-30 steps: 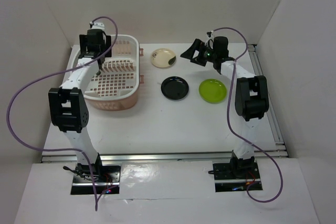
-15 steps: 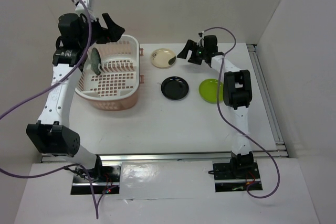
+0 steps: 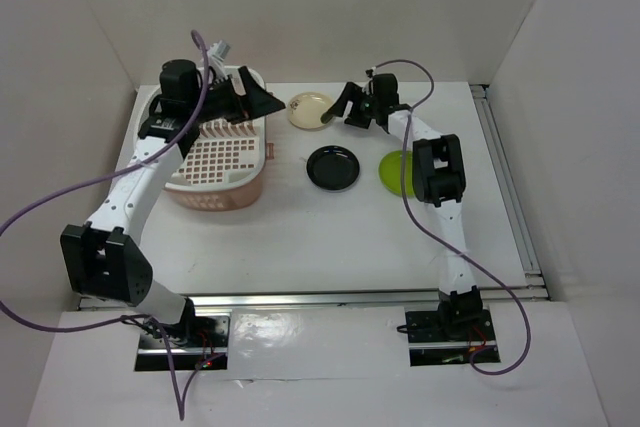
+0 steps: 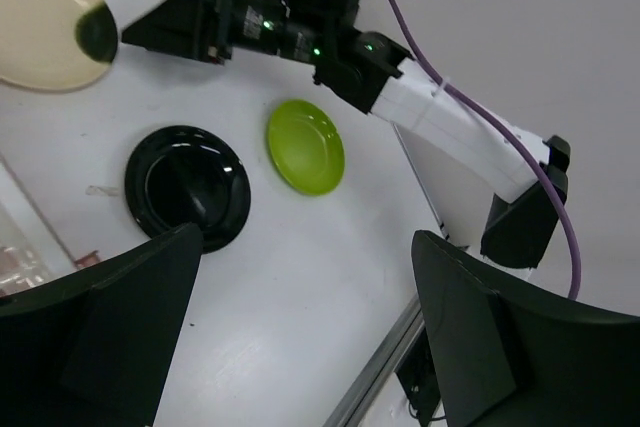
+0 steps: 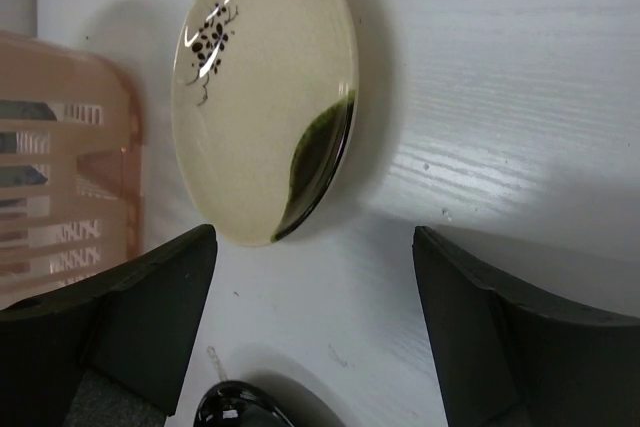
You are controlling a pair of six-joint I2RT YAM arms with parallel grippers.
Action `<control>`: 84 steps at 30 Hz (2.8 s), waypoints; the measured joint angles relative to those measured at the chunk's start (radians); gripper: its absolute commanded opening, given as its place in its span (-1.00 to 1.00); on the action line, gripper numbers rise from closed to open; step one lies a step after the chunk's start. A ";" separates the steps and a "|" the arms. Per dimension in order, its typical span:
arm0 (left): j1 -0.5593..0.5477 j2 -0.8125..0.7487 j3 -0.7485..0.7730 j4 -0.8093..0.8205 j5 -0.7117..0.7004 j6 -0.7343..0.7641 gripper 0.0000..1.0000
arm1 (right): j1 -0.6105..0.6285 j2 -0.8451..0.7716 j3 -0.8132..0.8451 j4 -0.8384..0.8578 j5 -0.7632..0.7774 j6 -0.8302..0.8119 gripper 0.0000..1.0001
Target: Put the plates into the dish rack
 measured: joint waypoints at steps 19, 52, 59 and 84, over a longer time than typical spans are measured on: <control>-0.128 -0.060 0.022 -0.118 -0.135 0.077 0.98 | 0.048 0.077 0.067 0.072 0.151 0.144 -0.13; -0.128 -0.079 0.010 -0.135 -0.175 0.086 0.98 | 0.038 0.067 0.004 0.091 0.227 0.385 -1.00; -0.128 -0.079 0.012 -0.155 -0.192 0.107 0.98 | -0.028 -0.030 -0.093 0.060 0.261 0.391 -1.00; -0.128 0.122 0.201 -0.162 -0.141 0.106 0.98 | -0.092 -0.785 -0.480 -0.075 -0.209 -0.122 -1.00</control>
